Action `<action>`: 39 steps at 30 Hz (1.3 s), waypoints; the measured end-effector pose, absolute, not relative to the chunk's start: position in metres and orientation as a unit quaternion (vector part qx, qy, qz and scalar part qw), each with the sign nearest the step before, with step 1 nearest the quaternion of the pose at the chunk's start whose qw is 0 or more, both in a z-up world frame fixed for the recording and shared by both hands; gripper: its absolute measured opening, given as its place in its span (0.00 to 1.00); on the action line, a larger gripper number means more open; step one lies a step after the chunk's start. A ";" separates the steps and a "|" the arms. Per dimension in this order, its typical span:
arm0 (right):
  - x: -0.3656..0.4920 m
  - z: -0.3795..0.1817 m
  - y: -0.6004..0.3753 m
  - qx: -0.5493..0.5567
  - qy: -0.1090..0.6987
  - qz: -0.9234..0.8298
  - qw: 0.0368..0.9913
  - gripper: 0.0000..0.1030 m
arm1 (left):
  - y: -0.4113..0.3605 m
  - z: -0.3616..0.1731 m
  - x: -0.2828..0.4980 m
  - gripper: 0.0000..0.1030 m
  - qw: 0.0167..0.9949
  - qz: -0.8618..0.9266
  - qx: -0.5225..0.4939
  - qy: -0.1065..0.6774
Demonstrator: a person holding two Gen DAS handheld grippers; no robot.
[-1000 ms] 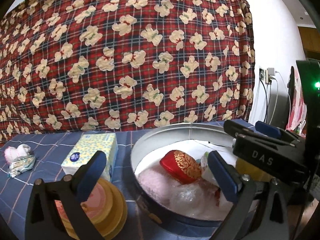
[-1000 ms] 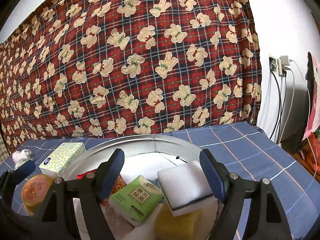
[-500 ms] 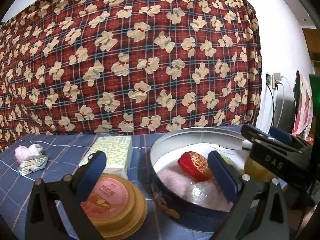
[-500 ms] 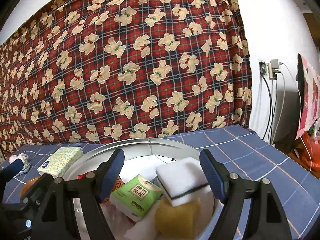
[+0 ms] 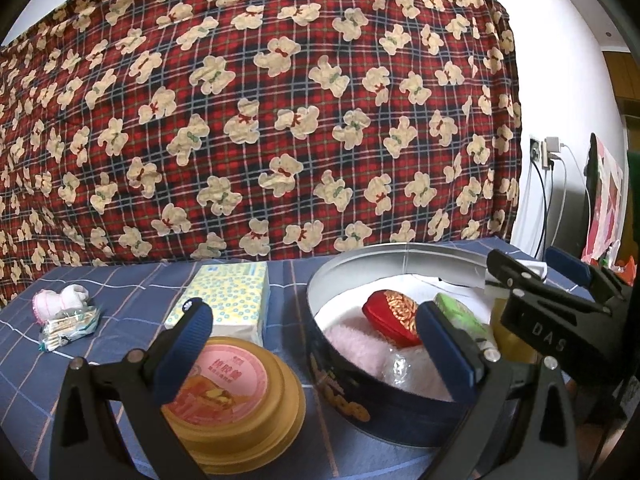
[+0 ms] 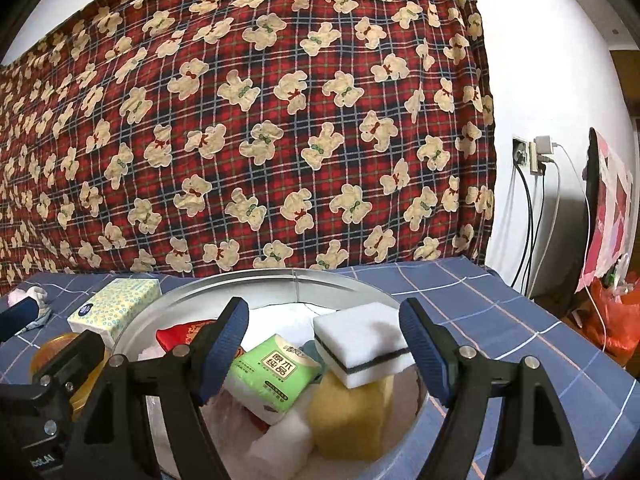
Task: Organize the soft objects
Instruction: 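Withdraw both grippers from the tin and back away from the table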
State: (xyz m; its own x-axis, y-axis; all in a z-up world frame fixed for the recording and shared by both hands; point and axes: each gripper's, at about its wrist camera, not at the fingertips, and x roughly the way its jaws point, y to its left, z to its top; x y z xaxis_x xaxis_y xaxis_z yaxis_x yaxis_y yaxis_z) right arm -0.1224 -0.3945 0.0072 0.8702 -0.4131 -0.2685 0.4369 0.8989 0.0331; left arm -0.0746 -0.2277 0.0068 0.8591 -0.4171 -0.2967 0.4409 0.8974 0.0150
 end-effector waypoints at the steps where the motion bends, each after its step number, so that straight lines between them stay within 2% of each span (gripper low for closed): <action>1: -0.123 0.007 -0.395 0.049 0.129 -0.220 0.966 0.77 | -0.227 0.006 -0.075 1.00 0.963 -0.223 0.041 0.145; 39: -0.156 0.012 -0.366 0.083 0.093 -0.249 0.961 0.77 | -0.192 0.008 -0.083 1.00 0.960 -0.233 0.039 0.150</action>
